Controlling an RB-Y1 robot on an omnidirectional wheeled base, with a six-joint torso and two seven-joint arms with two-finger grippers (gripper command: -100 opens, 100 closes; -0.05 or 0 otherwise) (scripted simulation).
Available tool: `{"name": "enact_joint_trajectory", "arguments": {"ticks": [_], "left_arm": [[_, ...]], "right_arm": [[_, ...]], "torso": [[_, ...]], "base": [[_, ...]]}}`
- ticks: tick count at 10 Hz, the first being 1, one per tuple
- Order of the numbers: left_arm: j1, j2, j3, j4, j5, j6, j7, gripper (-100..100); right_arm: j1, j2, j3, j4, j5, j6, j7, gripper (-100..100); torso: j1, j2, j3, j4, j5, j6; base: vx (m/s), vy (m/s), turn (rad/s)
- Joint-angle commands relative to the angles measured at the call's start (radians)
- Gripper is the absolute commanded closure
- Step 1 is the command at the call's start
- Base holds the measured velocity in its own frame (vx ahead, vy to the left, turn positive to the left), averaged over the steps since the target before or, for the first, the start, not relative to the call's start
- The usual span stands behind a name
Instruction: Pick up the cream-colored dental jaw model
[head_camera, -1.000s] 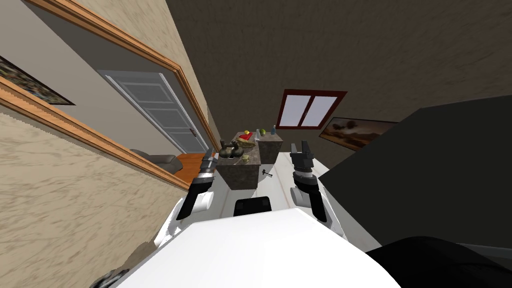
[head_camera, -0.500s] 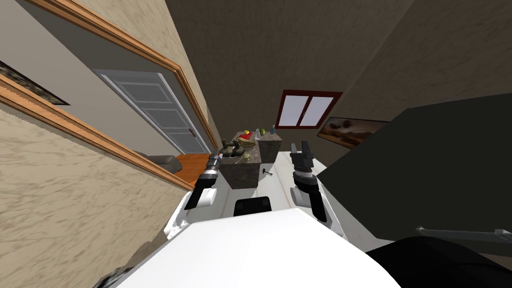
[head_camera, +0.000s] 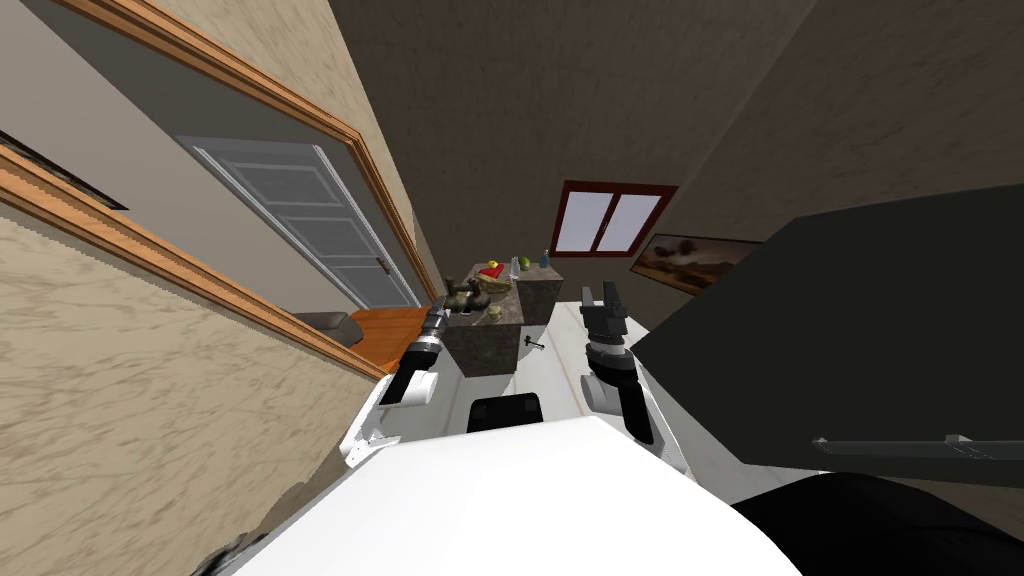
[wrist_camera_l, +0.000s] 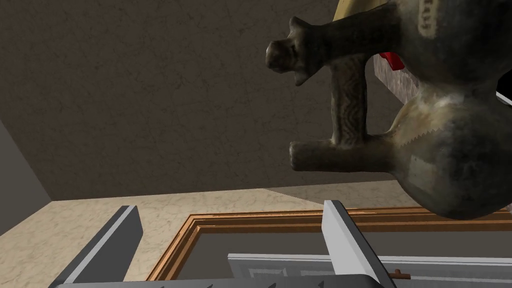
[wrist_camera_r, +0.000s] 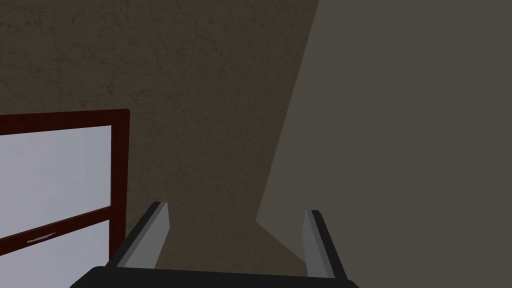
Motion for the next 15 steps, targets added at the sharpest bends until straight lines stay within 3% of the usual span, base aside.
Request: {"name": "enact_joint_trajectory", "arguments": {"ticks": [1, 8, 15], "left_arm": [[-0.026, -0.004, -0.014, 0.024, -0.008, 0.05, -0.001, -100], [-0.093, -0.005, -0.052, 0.078, -0.025, 0.227, 0.007, -100], [-0.147, 0.025, -0.095, 0.131, -0.039, 0.399, 0.03, -100]], "right_arm": [[0.0, 0.0, 0.0, 0.0, 0.0, 0.0, 0.0, 0], [0.0, 0.0, 0.0, 0.0, 0.0, 0.0, 0.0, 0], [0.0, 0.0, 0.0, 0.0, 0.0, 0.0, 0.0, 0]], "torso": [[0.0, 0.0, 0.0, 0.0, 0.0, 0.0], [-0.002, -0.002, -0.001, 0.0, 0.0, 0.0], [-0.003, -0.004, -0.002, -0.001, -0.001, 0.0]], "base": [[-0.037, 0.058, -0.049], [-0.013, 0.029, -0.039], [0.015, -0.003, -0.069]]}}
